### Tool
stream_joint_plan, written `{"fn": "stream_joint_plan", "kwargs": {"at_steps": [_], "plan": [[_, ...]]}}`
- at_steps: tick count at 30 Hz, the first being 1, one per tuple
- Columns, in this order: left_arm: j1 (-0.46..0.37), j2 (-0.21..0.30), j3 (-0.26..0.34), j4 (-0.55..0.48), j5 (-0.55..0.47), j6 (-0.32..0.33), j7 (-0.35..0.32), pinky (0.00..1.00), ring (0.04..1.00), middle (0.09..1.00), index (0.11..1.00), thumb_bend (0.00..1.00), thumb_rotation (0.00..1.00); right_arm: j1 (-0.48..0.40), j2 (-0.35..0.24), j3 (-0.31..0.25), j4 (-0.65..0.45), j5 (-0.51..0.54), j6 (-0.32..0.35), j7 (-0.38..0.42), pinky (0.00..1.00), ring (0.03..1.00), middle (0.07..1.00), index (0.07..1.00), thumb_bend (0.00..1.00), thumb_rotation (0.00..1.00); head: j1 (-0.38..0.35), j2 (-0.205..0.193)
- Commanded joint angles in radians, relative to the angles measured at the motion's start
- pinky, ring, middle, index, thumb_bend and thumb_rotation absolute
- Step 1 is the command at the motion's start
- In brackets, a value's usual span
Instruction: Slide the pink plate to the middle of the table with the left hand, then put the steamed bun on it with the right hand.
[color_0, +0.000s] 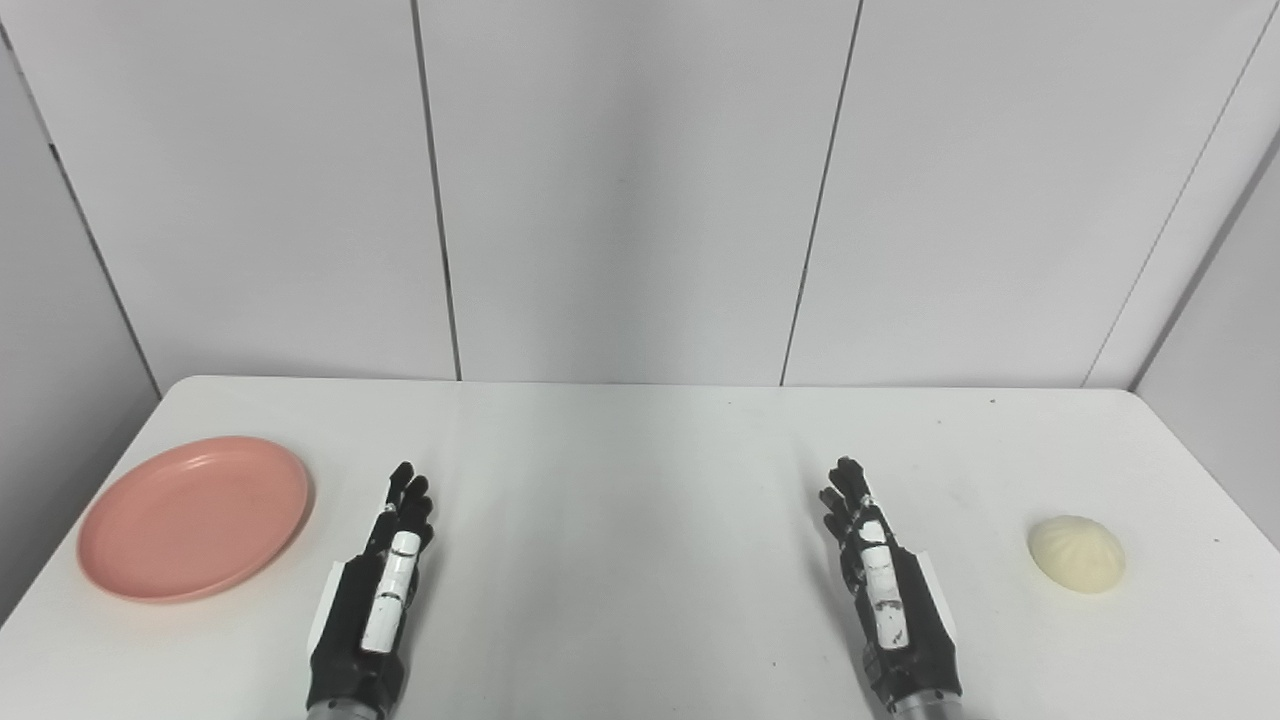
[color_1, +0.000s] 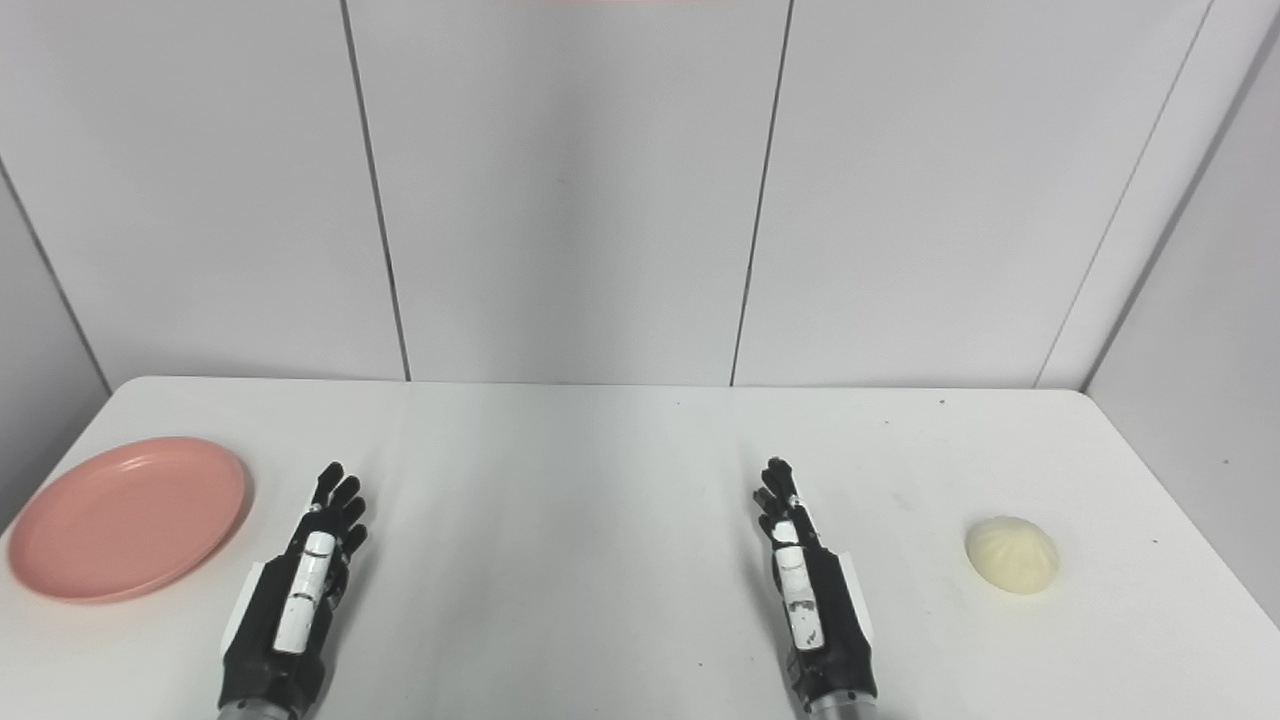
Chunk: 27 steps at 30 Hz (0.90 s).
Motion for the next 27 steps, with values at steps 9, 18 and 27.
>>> {"fn": "stream_joint_plan", "kwargs": {"at_steps": [9,18,27], "plan": [[-0.035,0.001,-0.014,-0.024,0.01,-0.009,-0.002,1.0,1.0,1.0,1.0,0.64,0.91,0.015,-0.005,-0.001,0.027,0.006,-0.022,0.012,0.99,0.955,0.969,0.964,0.87,0.99,0.001,-0.002],[-0.033,0.0,-0.015,-0.03,0.014,0.003,0.002,1.0,1.0,1.0,1.0,0.64,0.9,0.019,-0.003,-0.001,0.017,0.006,-0.015,0.012,0.99,0.958,0.97,0.966,0.87,0.98,0.0,0.003],[-0.033,0.001,-0.013,-0.03,0.005,0.006,-0.003,1.0,1.0,1.0,1.0,0.63,0.9,0.02,-0.003,-0.001,0.016,0.007,-0.017,0.013,0.99,0.961,0.973,0.968,0.86,0.99,0.005,-0.001]]}}
